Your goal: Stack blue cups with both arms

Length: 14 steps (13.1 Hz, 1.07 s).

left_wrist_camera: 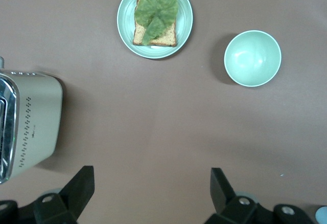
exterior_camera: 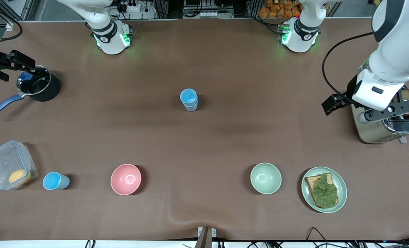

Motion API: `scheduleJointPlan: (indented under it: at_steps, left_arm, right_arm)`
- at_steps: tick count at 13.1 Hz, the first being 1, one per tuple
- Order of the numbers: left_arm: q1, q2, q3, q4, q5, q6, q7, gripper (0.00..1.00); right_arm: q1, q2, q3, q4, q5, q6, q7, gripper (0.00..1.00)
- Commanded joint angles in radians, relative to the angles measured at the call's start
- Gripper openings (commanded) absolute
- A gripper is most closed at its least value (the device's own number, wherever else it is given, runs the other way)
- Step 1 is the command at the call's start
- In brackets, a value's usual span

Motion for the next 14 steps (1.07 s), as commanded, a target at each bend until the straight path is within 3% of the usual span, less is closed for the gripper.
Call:
scheduleJointPlan:
  at_steps: [1,2,5,6,14]
  left_arm:
    - [0.026,-0.004,-0.010,0.024,-0.008,-0.045,0.060,1.00]
    - [0.042,-0.011,-0.006,0.029,-0.024,-0.054,0.092,1.00]
    - [-0.087,-0.057,0.216,0.018,-0.109,-0.077,0.258,1.00]
    - [-0.104,-0.060,0.241,0.018,-0.110,-0.094,0.278,1.00]
    - [-0.145,-0.073,0.263,0.001,-0.097,-0.095,0.260,1.00]
  right_arm:
    - [-0.009,-0.010,0.005,-0.012,-0.009,0.007,0.002,1.00]
    - [-0.009,-0.010,0.005,-0.012,-0.009,0.007,0.002,1.00]
    - [-0.012,-0.010,0.004,-0.012,-0.009,0.007,0.002,1.00]
    - [-0.012,-0.010,0.004,-0.012,-0.009,0.006,0.002,1.00]
    - [-0.008,-0.009,0.005,-0.012,-0.009,0.010,0.002,1.00]
